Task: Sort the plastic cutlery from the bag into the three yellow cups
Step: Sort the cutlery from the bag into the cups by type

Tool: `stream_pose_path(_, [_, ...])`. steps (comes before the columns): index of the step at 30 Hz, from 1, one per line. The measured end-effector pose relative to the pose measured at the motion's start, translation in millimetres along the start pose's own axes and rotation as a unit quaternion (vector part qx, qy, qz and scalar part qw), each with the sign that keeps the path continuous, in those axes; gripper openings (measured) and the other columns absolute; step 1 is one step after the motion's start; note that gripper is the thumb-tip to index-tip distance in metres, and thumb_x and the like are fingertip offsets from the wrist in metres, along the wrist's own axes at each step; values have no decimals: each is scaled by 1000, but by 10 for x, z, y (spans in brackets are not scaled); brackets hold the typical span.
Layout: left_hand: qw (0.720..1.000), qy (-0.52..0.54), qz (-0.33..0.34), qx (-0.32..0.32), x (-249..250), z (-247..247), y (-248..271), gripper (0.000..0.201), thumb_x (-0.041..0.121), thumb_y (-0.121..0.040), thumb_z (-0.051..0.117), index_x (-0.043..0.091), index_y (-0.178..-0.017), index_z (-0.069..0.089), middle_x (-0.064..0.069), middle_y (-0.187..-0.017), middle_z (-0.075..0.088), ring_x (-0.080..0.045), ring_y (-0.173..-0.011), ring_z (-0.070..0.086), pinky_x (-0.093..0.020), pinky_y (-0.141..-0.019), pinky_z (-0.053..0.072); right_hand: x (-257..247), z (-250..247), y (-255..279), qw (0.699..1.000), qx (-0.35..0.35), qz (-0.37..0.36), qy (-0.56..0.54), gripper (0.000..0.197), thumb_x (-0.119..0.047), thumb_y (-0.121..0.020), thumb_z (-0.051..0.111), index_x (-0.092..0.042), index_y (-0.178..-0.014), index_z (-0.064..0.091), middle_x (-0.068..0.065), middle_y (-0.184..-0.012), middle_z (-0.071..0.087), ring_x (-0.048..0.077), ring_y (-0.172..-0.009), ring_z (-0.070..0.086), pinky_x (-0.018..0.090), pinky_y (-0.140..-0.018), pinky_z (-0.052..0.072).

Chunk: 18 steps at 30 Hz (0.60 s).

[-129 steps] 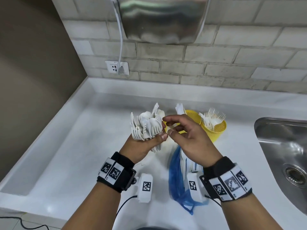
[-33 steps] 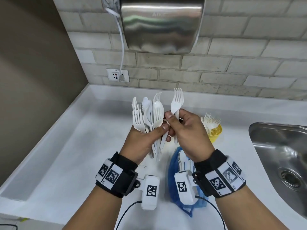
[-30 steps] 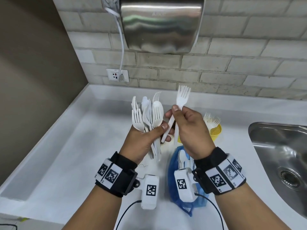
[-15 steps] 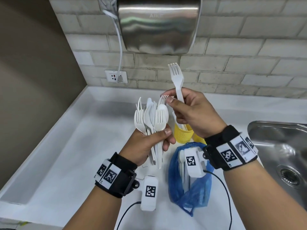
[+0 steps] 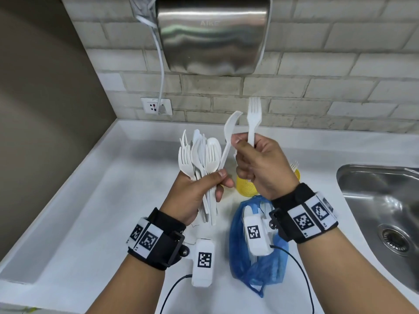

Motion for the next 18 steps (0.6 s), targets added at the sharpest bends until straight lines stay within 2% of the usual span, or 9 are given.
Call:
stream_pose_path(2, [1000, 11, -7, 5, 11, 16, -18, 5, 6, -96, 63, 7, -97, 68, -18, -77, 68, -22, -50, 50, -30, -52, 44, 44, 31, 68, 999, -28, 14, 10, 18, -16, -103, 60, 1, -98, 64, 0, -53, 26, 15, -47, 19, 29, -48, 17])
stream_pose_path(4, [999, 30, -14, 0, 16, 29, -22, 10, 6, -95, 64, 9, -102, 70, -20, -76, 67, -22, -50, 51, -29, -53, 44, 49, 73, 137, 999, -49, 16, 10, 16, -14, -102, 59, 0, -96, 63, -1, -48, 36, 13, -42, 30, 27, -49, 28])
stream_pose_path(6, [999, 43, -22, -11, 13, 45, -21, 11, 7, -94, 66, 11, -103, 71, -21, -78, 68, -23, -51, 52, -29, -54, 44, 41, 125, 190, 998, -66, 7, -5, 15, -12, -102, 60, 2, -97, 61, -3, -46, 45, 15, -41, 40, 38, -57, 48])
stream_pose_path(7, [999, 46, -27, -12, 5, 49, -19, 11, 7, -93, 67, 11, -103, 71, -22, -78, 68, -23, -51, 52, -29, -54, 44, 29, 149, 213, 998, -64, 2, -16, 15, -11, -102, 60, 3, -99, 60, -3, -47, 48, 17, -41, 41, 47, -61, 52])
stream_pose_path(8, [998, 47, -31, -10, 0, 52, -18, 10, 8, -93, 68, 11, -102, 71, -22, -79, 69, -22, -51, 52, -29, -54, 44, 19, 166, 222, 998, -55, -4, -27, 13, -10, -102, 59, 4, -101, 59, -3, -47, 50, 18, -41, 41, 47, -58, 54])
stream_pose_path(10, [998, 42, -40, -3, -6, 55, -18, 7, 9, -92, 67, 10, -98, 71, -22, -80, 69, -22, -50, 52, -28, -52, 43, 1, 157, 194, 999, -12, -19, -27, 9, -8, -104, 55, 1, -102, 57, -4, -46, 48, 13, -38, 37, 27, -46, 44])
stream_pose_path(11, [998, 37, -42, -3, -8, 56, -15, 6, 9, -92, 66, 9, -96, 70, -22, -81, 70, -22, -49, 51, -28, -51, 43, -11, 139, 164, 999, 14, -27, -23, 10, -9, -105, 53, -1, -100, 57, -2, -48, 45, 13, -40, 35, 24, -45, 35])
stream_pose_path(14, [998, 23, -49, -8, -13, 50, 5, 3, 8, -95, 63, 7, -94, 65, -21, -83, 71, -22, -50, 49, -27, -49, 43, -37, 75, 47, 996, 68, -57, -31, 19, -13, -108, 45, -10, -91, 53, 7, -68, 46, 20, -54, 42, 33, -52, 34])
stream_pose_path(18, [999, 11, -50, -13, -2, 31, 14, 4, 9, -96, 63, 5, -94, 63, -21, -83, 71, -21, -49, 50, -26, -50, 42, -123, 10, 10, 994, 37, -90, -44, 13, -16, -112, 34, -9, -108, 45, 15, -82, 63, 28, -55, 61, 33, -53, 48])
Point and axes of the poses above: each hand's wrist, its own y-axis away from the middle knuckle, its own z-axis out of the palm, x = y × z, the point moved 3 cm from there along -y, towards the middle knuckle
